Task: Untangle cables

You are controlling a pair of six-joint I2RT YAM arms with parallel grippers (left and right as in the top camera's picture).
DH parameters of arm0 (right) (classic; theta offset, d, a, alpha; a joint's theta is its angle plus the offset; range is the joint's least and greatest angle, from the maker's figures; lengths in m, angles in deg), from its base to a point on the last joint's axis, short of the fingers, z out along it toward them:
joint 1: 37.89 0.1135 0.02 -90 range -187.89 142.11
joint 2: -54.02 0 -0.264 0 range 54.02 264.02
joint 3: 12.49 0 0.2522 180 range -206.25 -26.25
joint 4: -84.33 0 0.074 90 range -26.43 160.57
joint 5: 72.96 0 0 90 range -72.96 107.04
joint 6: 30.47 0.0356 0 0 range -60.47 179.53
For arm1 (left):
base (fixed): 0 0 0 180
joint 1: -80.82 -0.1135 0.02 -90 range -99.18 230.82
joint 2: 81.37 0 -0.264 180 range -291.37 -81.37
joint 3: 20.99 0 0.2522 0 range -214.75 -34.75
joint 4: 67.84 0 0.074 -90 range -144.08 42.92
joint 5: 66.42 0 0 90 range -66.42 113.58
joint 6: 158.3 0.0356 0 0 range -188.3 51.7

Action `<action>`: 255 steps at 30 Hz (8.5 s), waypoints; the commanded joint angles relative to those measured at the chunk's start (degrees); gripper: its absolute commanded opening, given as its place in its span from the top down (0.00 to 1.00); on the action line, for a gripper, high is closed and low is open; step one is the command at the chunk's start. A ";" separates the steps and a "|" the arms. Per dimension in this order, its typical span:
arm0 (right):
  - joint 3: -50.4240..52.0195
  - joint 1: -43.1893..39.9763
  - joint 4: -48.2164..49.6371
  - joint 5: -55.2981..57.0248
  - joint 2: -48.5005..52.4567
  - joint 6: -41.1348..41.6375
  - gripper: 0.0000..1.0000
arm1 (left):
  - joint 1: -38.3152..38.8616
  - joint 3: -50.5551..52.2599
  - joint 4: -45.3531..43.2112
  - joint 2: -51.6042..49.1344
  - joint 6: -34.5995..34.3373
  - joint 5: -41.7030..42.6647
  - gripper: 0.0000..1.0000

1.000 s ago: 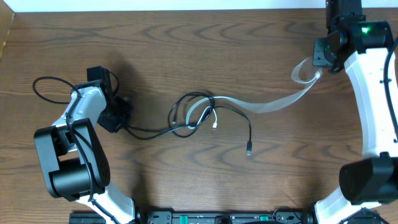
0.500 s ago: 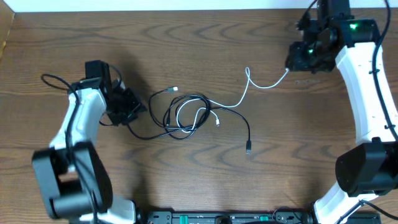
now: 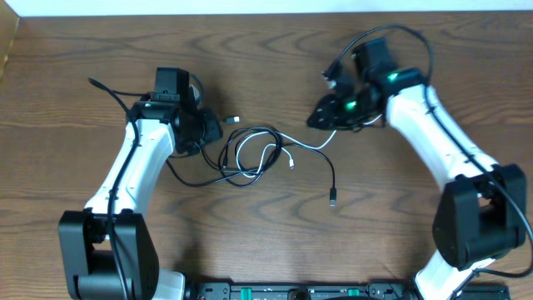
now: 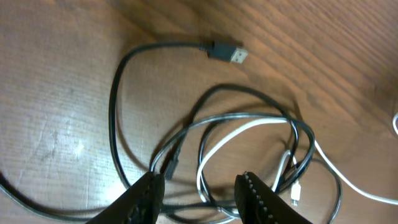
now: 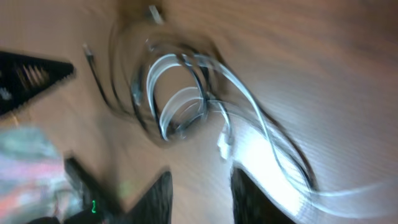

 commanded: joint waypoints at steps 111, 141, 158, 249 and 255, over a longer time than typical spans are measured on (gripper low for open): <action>2.10 4.83 -0.85 32.26 -25.07 2.36 0.19 | 1.33 1.81 -5.29 -6.38 2.12 -0.90 0.31; -5.46 12.33 -1.07 23.89 -9.05 -12.22 0.99 | 1.33 1.81 -5.49 -6.38 2.12 -0.90 0.31; -10.49 14.97 15.43 20.65 -29.70 -17.51 0.99 | 0.42 1.25 -6.32 -6.16 20.63 24.39 0.28; -10.49 10.12 56.15 -1.81 -32.15 3.63 0.99 | 21.81 2.67 -33.27 -19.67 4.57 20.76 0.32; -10.51 5.79 49.05 -1.75 -32.81 3.61 0.99 | 18.75 2.62 -25.44 -18.86 -2.34 -5.73 0.31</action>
